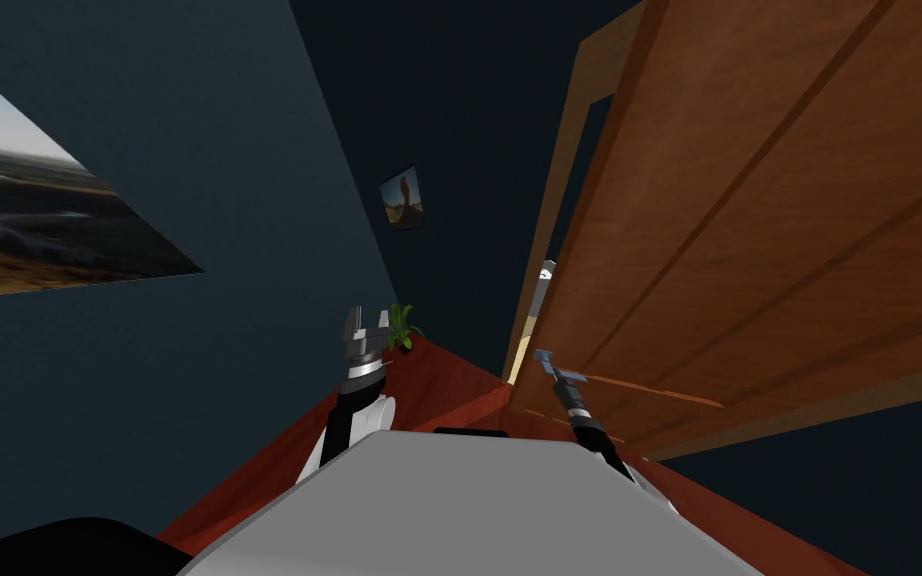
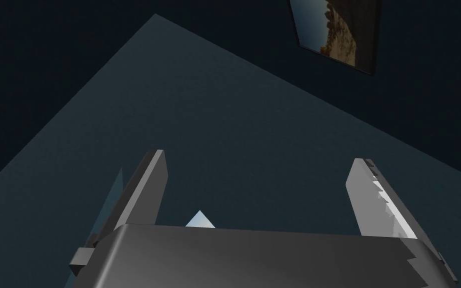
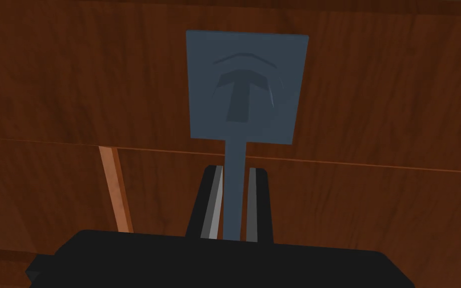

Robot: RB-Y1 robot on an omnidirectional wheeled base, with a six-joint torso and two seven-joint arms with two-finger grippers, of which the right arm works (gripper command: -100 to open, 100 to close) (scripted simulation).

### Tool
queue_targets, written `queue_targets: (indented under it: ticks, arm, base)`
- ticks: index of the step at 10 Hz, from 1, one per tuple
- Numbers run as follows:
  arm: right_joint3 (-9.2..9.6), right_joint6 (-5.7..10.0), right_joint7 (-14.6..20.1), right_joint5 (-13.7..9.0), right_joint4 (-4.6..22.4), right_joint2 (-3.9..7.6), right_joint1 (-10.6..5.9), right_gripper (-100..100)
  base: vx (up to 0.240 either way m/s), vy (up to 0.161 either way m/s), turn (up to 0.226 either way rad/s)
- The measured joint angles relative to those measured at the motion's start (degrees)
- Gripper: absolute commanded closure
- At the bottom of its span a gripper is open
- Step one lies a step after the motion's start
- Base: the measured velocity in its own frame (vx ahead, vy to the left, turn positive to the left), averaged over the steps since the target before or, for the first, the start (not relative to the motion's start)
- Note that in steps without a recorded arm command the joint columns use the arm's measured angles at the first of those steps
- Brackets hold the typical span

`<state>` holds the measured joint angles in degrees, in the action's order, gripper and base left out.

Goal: Pull the door open

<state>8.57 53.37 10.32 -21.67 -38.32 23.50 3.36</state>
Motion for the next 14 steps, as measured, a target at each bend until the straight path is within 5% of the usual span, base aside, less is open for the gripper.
queue_targets:
  ticks: [6,8,10,14]
  arm:
    - [3.99,3.74,3.23,0.83,-0.27,2.56,3.27,100]
    - [5.3,6.62,4.53,0.75,0.75,3.79,3.9,100]
    - [6.46,7.4,5.15,0.51,-2.31,5.32,7.19,100]
    - [8.28,10.96,6.68,0.7,0.24,6.08,7.61,100]
  base:
    - [-0.22,-0.053,0.131]
    - [-0.205,-0.058,0.14]
    - [-0.166,-0.058,0.123]
    - [-0.119,-0.034,0.102]
